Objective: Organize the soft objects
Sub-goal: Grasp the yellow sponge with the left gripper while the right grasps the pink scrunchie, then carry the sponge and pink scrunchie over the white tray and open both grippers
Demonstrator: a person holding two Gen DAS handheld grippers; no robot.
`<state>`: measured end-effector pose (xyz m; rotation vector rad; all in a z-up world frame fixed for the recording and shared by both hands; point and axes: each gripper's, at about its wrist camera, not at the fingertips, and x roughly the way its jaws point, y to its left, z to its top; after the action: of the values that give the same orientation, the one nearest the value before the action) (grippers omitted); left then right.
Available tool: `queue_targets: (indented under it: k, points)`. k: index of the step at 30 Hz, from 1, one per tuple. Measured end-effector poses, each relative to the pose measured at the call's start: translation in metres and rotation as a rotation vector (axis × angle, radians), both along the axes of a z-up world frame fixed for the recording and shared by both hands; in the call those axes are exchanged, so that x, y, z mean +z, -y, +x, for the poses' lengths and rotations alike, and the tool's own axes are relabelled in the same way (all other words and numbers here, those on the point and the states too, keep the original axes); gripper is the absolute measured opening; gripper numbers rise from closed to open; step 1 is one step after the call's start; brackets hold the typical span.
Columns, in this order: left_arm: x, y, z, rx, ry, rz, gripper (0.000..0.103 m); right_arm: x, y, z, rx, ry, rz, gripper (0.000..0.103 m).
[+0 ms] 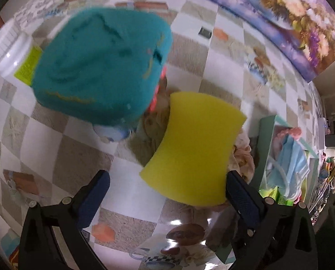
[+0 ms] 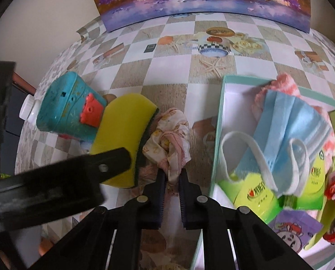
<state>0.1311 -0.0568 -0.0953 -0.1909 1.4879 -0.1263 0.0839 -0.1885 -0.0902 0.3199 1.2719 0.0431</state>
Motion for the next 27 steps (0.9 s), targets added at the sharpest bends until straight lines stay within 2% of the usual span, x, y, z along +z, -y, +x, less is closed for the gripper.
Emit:
queue_targets:
  k: [4,7,10,16,21,27]
  points:
    - [-0.011,0.004,-0.001,-0.002,-0.024,0.000,0.101,-0.002,0.001,-0.006,-0.005,-0.017,0.007,0.012]
    - [-0.014,0.006,-0.002,-0.006,-0.025,-0.018,0.089,-0.003,0.003,-0.009,-0.010,-0.025,0.019,0.012]
    - [-0.011,0.010,-0.004,-0.028,-0.002,-0.025,0.072,-0.003,0.005,-0.013,-0.020,-0.029,0.026,0.012]
    - [-0.004,0.006,-0.011,-0.003,0.016,-0.081,0.069,0.007,0.006,-0.021,-0.031,0.000,0.031,0.012]
    - [0.023,-0.004,-0.018,0.023,0.098,-0.134,0.069,0.031,0.006,-0.033,-0.034,0.074,0.031,0.012]
    - [0.055,-0.007,-0.029,0.012,0.202,-0.153,0.069,0.063,0.012,-0.049,-0.053,0.175,0.013,0.012]
